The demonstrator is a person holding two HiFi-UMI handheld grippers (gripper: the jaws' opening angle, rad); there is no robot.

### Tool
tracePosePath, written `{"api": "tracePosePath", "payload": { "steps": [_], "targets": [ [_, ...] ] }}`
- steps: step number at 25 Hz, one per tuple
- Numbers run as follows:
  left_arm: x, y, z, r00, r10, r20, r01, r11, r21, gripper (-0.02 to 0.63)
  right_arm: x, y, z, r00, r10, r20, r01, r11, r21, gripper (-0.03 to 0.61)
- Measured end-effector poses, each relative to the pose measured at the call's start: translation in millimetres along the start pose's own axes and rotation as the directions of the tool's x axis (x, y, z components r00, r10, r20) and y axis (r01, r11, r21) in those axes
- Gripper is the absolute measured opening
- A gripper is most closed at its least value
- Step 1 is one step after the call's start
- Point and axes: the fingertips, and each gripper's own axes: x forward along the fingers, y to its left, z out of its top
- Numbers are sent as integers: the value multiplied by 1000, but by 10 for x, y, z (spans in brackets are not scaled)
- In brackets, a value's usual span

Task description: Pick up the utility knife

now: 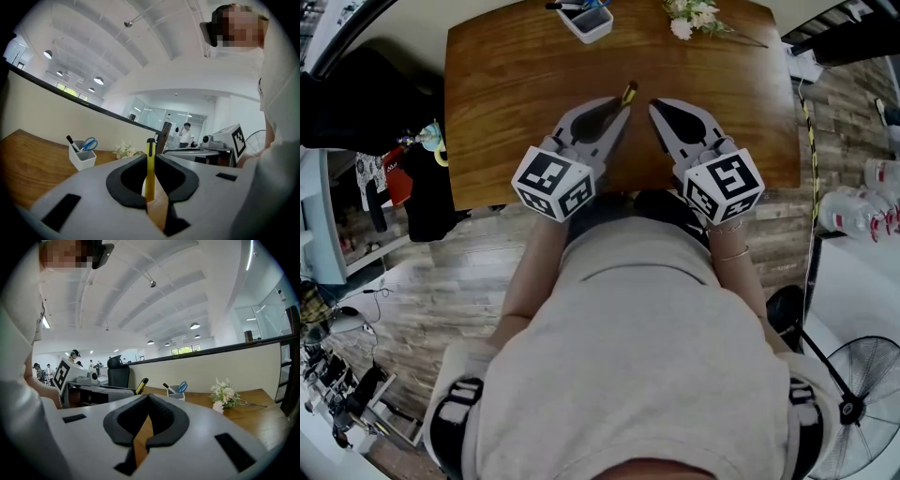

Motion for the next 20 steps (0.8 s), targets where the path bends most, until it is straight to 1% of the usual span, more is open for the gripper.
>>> {"api": "tracePosePath", "payload": {
  "steps": [7,20],
  "targets": [
    [17,-28,7,1000,-10,2,10,1000,0,69,4,15,-15,1000,1,-2,-1,1000,1,9],
    [45,-89,30,1000,-19,17,19,1000,-1,69,-50,-66,-21,1000,-26,-1,26,1000,6,9]
  ]
}}
